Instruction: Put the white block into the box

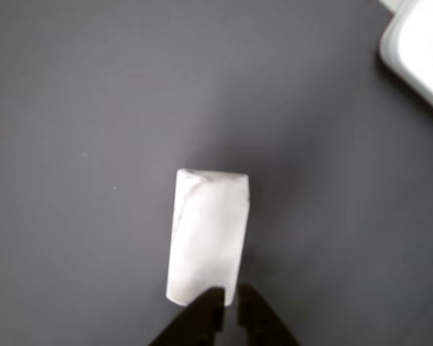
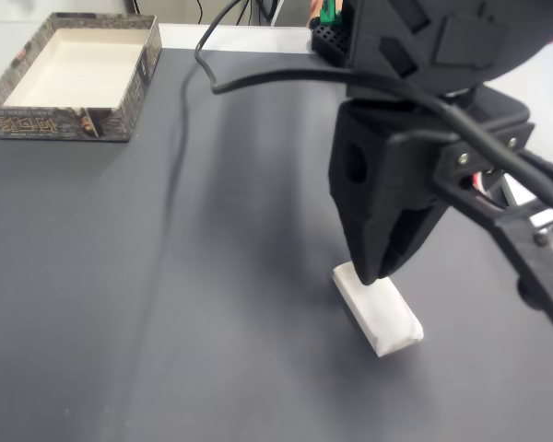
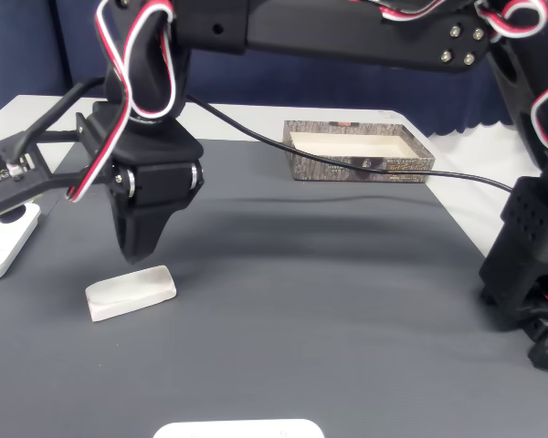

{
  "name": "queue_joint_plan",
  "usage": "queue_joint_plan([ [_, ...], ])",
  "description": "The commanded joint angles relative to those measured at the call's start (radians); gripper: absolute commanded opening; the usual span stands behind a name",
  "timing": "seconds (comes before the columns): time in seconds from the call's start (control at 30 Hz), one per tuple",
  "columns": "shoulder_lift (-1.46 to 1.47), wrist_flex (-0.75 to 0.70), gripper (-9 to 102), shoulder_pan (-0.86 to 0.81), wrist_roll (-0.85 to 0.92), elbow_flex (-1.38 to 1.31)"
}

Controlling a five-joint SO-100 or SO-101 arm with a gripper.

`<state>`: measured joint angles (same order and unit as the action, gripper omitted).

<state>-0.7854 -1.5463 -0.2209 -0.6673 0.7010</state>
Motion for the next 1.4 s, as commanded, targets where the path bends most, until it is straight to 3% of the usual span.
queue_joint_plan([
  [0.0,-0.017,-0.003,-1,-0.025,-0.037,-0.078],
  [0.7,-0.002,0.026,-2,-0.028,-0.044,-0.103],
  [1.07,-0.002,0.044,22,-0.038,-0.038,-0.112],
  [1.37,-0.008,0.040,26,-0.052,-0.040,-0.112],
])
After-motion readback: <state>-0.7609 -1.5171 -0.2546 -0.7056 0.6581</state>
